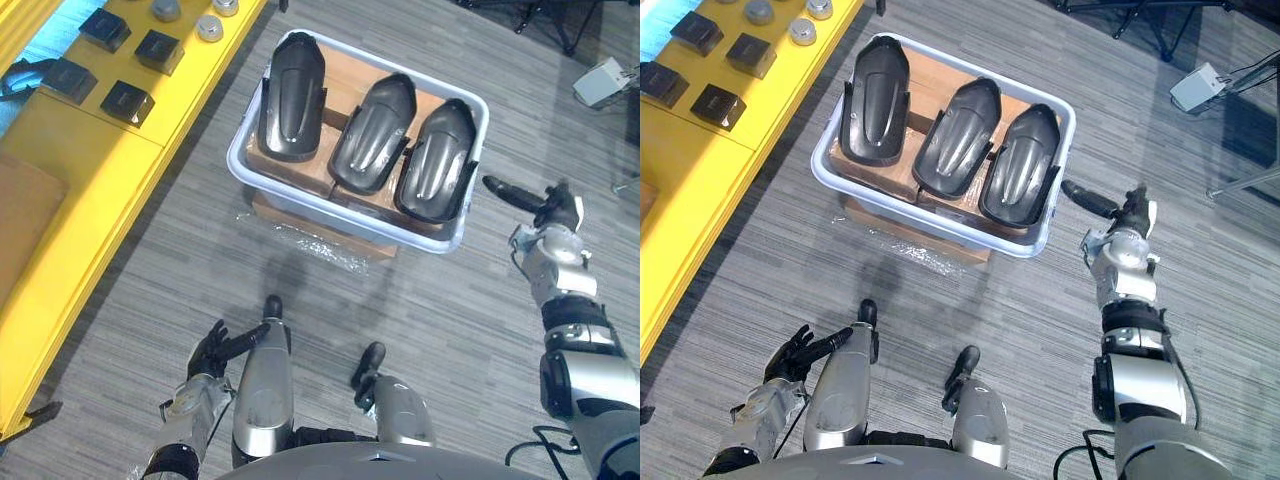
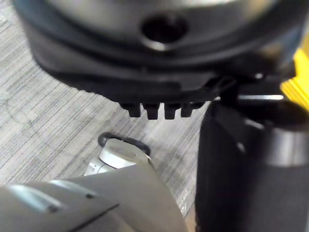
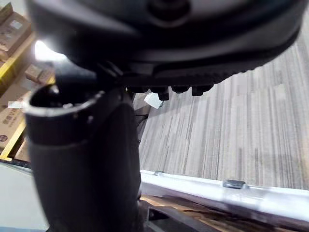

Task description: Walk over and take three plastic housings, then place them on the shelf

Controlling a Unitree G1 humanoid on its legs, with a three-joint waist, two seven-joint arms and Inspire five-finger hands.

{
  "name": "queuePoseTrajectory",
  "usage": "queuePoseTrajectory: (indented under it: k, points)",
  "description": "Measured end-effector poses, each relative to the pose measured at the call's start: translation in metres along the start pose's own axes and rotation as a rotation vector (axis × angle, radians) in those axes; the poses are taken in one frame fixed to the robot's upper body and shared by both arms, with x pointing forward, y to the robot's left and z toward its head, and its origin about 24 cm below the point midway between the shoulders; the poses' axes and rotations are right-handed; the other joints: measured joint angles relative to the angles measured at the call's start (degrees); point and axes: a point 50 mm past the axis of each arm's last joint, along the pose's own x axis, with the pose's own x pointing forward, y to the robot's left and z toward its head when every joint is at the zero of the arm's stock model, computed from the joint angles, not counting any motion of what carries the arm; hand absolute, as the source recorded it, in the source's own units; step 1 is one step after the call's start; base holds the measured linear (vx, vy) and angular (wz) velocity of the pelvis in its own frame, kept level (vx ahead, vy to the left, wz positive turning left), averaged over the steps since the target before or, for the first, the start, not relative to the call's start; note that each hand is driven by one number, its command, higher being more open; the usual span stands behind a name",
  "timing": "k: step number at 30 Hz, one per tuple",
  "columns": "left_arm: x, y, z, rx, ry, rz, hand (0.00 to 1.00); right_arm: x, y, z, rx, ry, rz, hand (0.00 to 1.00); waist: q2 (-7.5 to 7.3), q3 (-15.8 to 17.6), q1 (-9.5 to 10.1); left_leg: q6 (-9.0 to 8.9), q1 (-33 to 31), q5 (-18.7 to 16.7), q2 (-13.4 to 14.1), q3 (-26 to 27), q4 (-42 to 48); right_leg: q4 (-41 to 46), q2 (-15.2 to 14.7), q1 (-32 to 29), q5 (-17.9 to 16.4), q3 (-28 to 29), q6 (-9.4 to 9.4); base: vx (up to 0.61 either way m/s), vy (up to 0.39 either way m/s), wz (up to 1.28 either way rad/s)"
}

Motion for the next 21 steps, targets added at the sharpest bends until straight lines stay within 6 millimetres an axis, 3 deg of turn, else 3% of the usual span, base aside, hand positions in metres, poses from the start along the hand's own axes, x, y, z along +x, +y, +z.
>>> queuePoseTrajectory:
  k: [3, 8, 12, 15, 21]
  points:
    - [0.000, 0.000, -0.001, -0.037, 0.004, 0.000, 1.00, 0.004, 0.002, 0.009, -0.033, 0.015, 0.002, 1.00, 0.33, 0.4, 0.11, -0.01, -0.5, -0.5, 0.3, 0.0, 0.6, 0.6, 0.4, -0.6, -0.1, 0.3, -0.08, -0.01, -0.002, -0.04]
    - [0.001, -0.002, 0.000, -0.071, -0.007, -0.005, 1.00, 0.007, 0.000, 0.003, -0.056, 0.100, -0.016, 1.00, 1.18, 1.2, 0.50, 0.08, -2.3, -0.8, 0.6, -0.6, 1.7, 2.5, 0.4, -2.5, -1.2, 0.2, -0.34, -0.05, 0.002, 0.00]
    - [0.004, -0.016, 0.001, -0.111, -0.004, -0.043, 1.00, 0.014, -0.019, 0.019, -0.115, 0.134, -0.074, 1.00, 3.75, 2.1, 1.63, 0.35, -4.2, -0.6, 0.5, -1.0, 2.5, 6.3, -0.6, -5.3, -2.6, 0.3, -0.12, -0.08, 0.012, 0.04]
    - [0.004, -0.022, -0.001, -0.127, -0.003, -0.060, 1.00, 0.018, -0.023, 0.036, -0.132, 0.120, -0.092, 1.00, 4.71, 2.2, 1.68, 0.67, -5.4, -0.3, -0.2, -1.2, 2.6, 8.9, -1.7, -7.4, -3.7, 0.4, 0.13, -0.08, 0.025, 0.07]
    - [0.003, -0.042, -0.003, -0.168, 0.010, -0.123, 1.00, 0.022, -0.042, 0.076, -0.197, 0.027, -0.156, 1.00, 8.85, 2.4, 2.61, 1.36, -9.1, 0.4, -1.3, -2.0, 3.7, 12.1, -3.0, -11.3, -4.2, 0.2, 0.35, -0.06, 0.018, 0.08]
